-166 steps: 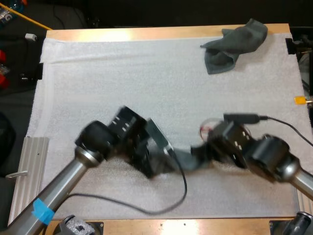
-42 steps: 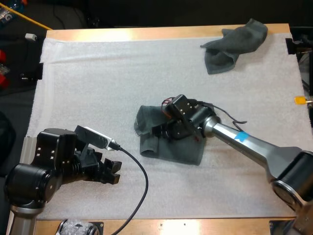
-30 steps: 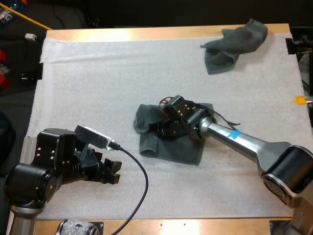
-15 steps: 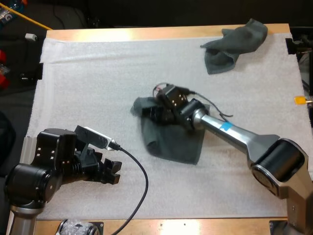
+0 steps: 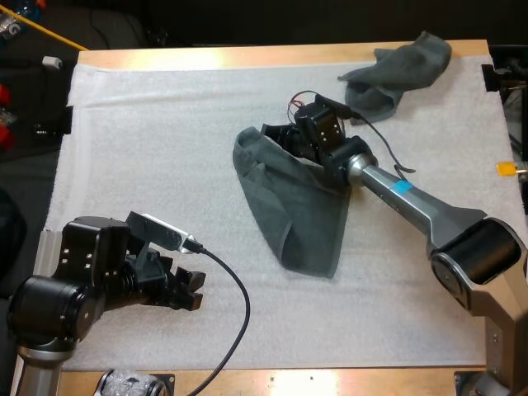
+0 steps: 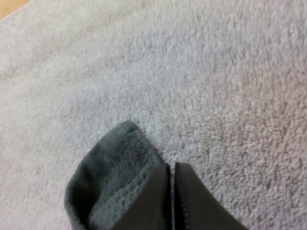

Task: Pick towel from pile, fold and stack

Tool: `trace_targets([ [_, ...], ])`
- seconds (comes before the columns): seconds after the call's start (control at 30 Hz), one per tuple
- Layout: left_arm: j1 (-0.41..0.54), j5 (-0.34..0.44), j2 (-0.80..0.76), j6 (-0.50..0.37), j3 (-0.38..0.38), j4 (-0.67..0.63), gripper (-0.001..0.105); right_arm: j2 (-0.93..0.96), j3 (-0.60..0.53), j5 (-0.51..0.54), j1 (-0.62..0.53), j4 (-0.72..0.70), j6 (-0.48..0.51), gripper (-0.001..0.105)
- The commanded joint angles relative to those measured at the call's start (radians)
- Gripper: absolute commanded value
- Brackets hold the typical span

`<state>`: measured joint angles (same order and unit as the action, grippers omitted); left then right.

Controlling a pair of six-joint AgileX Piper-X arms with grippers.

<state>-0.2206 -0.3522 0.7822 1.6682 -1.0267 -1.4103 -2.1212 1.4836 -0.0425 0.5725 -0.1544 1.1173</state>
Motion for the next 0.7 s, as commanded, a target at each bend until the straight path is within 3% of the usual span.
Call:
trace_targets([
  [0.0,0.003,-0.002,-0.005,0.010,-0.002,-0.002,0.058,0.029,0.011,-0.021,0.002,-0.005,0.031,0.000],
  [0.17,0.003,-0.002,-0.005,0.010,0.001,0.003,0.058,0.073,0.011,-0.048,0.021,-0.177,0.088,0.000],
  [0.43,0.003,-0.002,-0.005,0.010,0.001,-0.002,0.058,0.137,0.011,-0.040,0.064,-0.502,0.259,0.000],
  [0.67,0.003,-0.002,-0.005,0.010,0.001,-0.032,0.058,0.120,0.000,0.012,0.027,-0.580,0.273,0.000],
])
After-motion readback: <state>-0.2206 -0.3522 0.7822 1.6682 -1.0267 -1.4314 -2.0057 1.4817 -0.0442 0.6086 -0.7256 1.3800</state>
